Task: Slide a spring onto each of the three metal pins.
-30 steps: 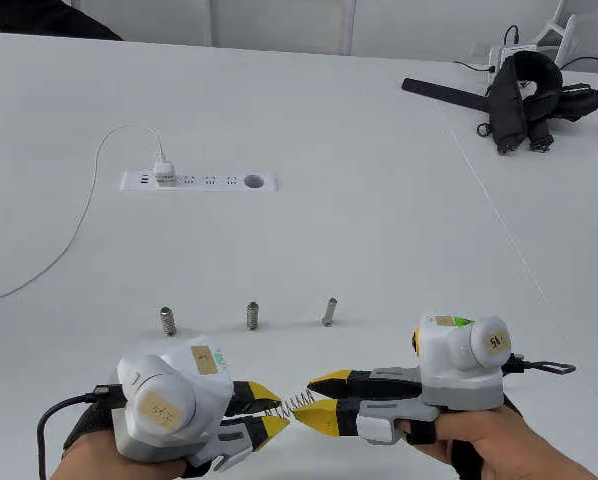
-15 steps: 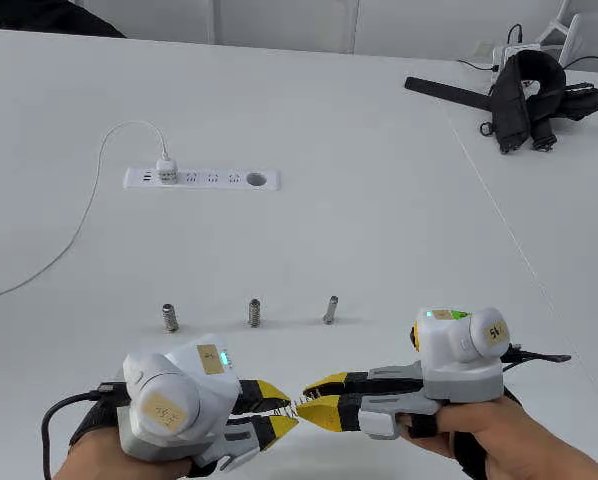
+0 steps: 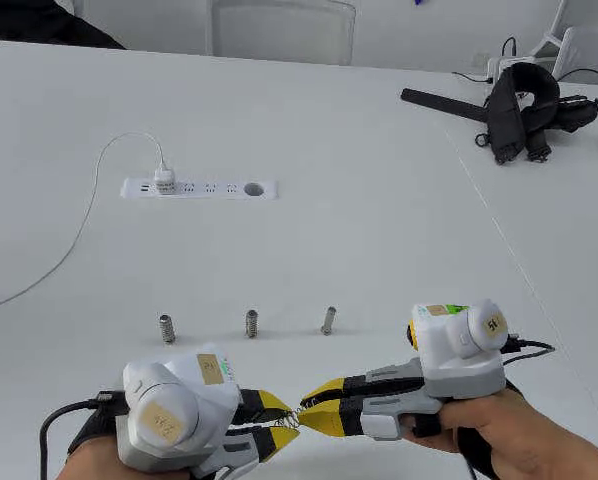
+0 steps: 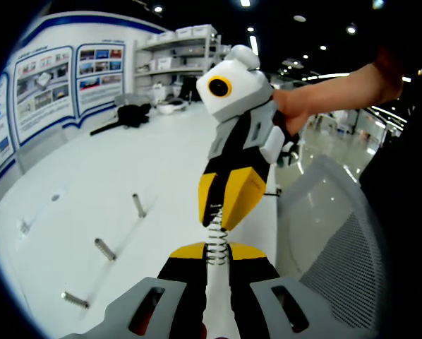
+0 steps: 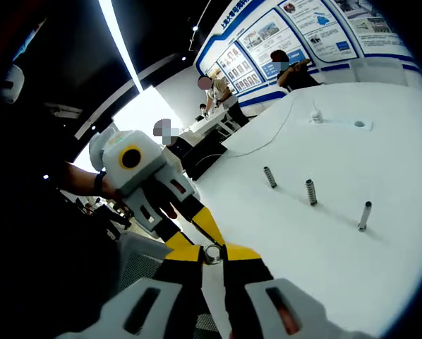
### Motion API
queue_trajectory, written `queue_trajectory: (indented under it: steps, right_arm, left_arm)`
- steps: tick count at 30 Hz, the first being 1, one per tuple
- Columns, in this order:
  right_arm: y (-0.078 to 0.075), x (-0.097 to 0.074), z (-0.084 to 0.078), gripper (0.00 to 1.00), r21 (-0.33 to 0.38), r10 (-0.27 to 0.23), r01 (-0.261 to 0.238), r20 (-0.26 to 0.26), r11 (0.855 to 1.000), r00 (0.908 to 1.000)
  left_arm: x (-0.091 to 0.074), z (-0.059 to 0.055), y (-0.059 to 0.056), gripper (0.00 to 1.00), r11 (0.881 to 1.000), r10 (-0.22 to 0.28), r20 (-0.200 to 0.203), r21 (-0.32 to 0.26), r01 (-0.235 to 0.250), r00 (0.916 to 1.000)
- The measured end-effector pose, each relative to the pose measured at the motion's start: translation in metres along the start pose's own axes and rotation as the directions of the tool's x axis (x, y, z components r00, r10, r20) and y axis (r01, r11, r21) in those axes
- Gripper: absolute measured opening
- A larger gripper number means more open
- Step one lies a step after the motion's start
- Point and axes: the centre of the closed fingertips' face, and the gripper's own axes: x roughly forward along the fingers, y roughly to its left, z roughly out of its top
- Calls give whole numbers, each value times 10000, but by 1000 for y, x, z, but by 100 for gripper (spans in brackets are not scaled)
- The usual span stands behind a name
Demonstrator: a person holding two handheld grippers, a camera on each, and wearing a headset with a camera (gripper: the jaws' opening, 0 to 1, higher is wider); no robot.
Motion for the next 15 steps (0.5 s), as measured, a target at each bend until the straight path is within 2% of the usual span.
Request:
queue_trajectory:
  steps: [6,10,13,15]
  right_arm:
    - [2,0,8,12,-623,-139,112,-434,9980,9990]
    - [1,-2,7,14,-1223,-221,100,-984,9924,9949]
    - [2,-5,3,21,-1877,-269,-41,-1625,9822,9863]
    - [3,-6,0,21,-2310,-255,-249,-2123,9726,9769]
  left_arm:
    - [-1,6,3,10,10000,41,119,31,-41,9999]
    - [-2,9,5,10,10000,43,228,83,-45,9997]
    - [-3,12,6,10,9999,36,315,94,-39,9995]
    - [-3,14,7,10,9999,20,315,136,-24,9995]
